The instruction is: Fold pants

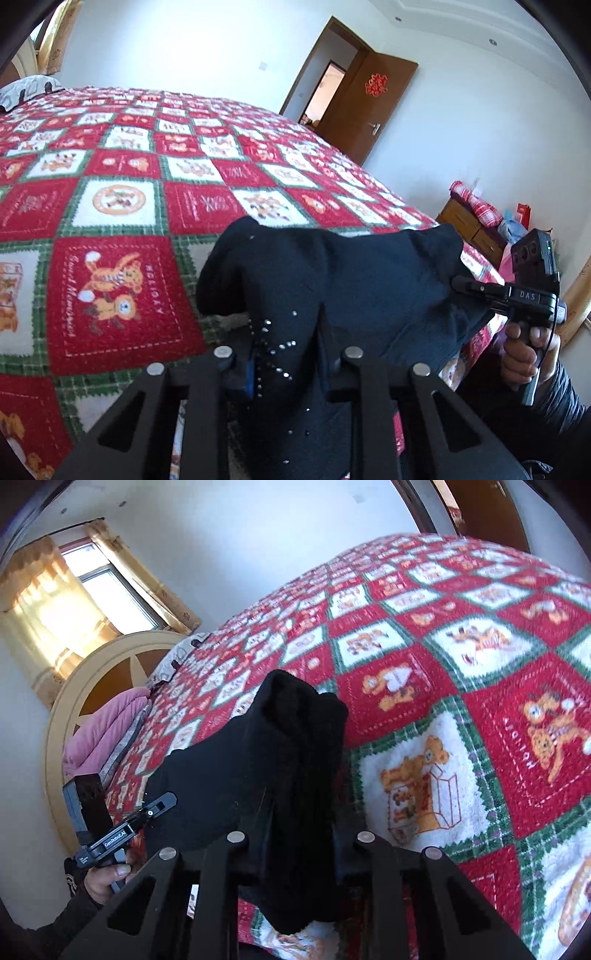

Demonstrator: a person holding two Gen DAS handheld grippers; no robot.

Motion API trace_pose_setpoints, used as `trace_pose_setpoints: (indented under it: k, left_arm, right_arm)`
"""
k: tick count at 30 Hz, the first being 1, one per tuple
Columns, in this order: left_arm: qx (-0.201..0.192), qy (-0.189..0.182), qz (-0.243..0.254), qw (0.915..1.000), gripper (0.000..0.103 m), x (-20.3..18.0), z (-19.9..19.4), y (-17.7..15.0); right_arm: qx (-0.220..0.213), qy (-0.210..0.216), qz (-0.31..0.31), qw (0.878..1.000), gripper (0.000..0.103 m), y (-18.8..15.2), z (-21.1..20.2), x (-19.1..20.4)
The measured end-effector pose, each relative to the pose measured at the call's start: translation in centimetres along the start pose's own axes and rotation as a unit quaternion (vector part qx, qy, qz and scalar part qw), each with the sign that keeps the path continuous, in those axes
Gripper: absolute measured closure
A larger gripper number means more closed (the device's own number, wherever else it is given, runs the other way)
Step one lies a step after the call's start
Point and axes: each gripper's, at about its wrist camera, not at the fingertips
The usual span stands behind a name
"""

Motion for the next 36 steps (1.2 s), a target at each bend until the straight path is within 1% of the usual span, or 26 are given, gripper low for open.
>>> trace_pose_setpoints:
  k: [4,6,8,11,14,17,20,21,23,25,26,28,29,30,31,32,33,34,35,36]
  left_arm:
    - [-0.017,-0.002,0.000,0.9999,0.086,0.2,-1.7,0.4]
    - [-0.023,0.002,-0.004,0.9997,0.091,0.9,-2.5,1.0]
    - [-0.031,0.005,-0.008,0.9995,0.092,1.6,-3.4,1.3]
    - [-0.046,0.028,-0.010,0.9985,0.092,3.2,-5.6,1.9]
    - [-0.059,0.052,-0.018,0.9967,0.092,5.3,-7.4,2.3]
    - [-0.073,0.086,-0.031,0.9931,0.092,7.9,-9.8,2.8]
    - [-0.089,0.126,-0.043,0.9871,0.092,10.7,-12.6,3.1]
    - [-0.096,0.145,-0.049,0.9836,0.092,12.0,-13.8,3.1]
    - [-0.103,0.170,-0.055,0.9786,0.092,13.6,-14.9,3.2]
    - [-0.104,0.190,-0.070,0.9737,0.092,15.8,-15.7,3.0]
    - [-0.103,0.195,-0.077,0.9723,0.092,16.7,-15.8,2.8]
    - [-0.087,0.211,-0.097,0.9687,0.088,18.9,-15.2,2.5]
    - [-0.079,0.219,-0.104,0.9670,0.081,19.7,-14.7,2.1]
    - [-0.065,0.227,-0.118,0.9645,0.068,20.9,-13.7,1.7]
    - [-0.054,0.238,-0.128,0.9613,0.059,21.6,-13.1,1.4]
    - [-0.049,0.250,-0.137,0.9572,0.040,22.0,-12.5,1.0]
    - [-0.054,0.259,-0.144,0.9535,0.028,22.3,-12.2,0.5]
    - [-0.064,0.264,-0.148,0.9511,0.024,22.5,-12.3,0.2]
    - [-0.072,0.263,-0.151,0.9503,0.019,22.8,-12.3,0.0]
    - [-0.078,0.259,-0.153,0.9506,0.017,22.8,-12.5,-0.2]
  right_arm:
    - [-0.009,0.000,-0.014,1.000,0.078,0.5,-0.7,1.4]
    - [-0.009,0.004,-0.016,1.000,0.078,1.2,-0.6,2.0]
    - [-0.008,0.011,-0.023,1.000,0.078,2.3,0.0,2.9]
    - [-0.002,0.020,-0.038,0.999,0.078,4.2,1.5,5.0]
    - [0.007,0.037,-0.057,0.998,0.078,6.6,3.8,7.7]
    - [0.022,0.060,-0.075,0.995,0.078,9.0,7.1,11.2]
    - [0.043,0.084,-0.098,0.991,0.078,11.4,11.3,15.6]
    - [0.051,0.090,-0.105,0.989,0.079,12.0,12.6,16.9]
    - [0.067,0.102,-0.121,0.985,0.079,13.0,15.6,19.7]
    - [0.080,0.107,-0.133,0.982,0.079,13.7,18.5,22.0]
    - [0.090,0.110,-0.135,0.981,0.079,13.9,20.2,23.0]
    - [0.103,0.107,-0.141,0.979,0.079,14.2,23.0,24.5]
    - [0.108,0.101,-0.144,0.979,0.078,14.3,24.2,25.0]
    - [0.117,0.092,-0.147,0.978,0.078,14.3,25.9,25.4]
    - [0.124,0.085,-0.145,0.978,0.078,14.4,27.0,25.5]
    - [0.131,0.076,-0.142,0.978,0.076,14.6,28.0,25.4]
    - [0.135,0.061,-0.140,0.979,0.073,14.7,29.1,24.9]
    - [0.134,0.058,-0.135,0.980,0.065,14.9,29.5,24.3]
    - [0.134,0.051,-0.130,0.981,0.061,15.1,29.9,23.6]
    - [0.135,0.037,-0.129,0.982,0.054,15.2,30.3,23.0]
Point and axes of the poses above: each gripper's, at about its wrist camera, not at the fingertips, and z roughly the way its jaws point, x to its left, y to its top, and after that the axes turned 9 degrees about x, right-handed
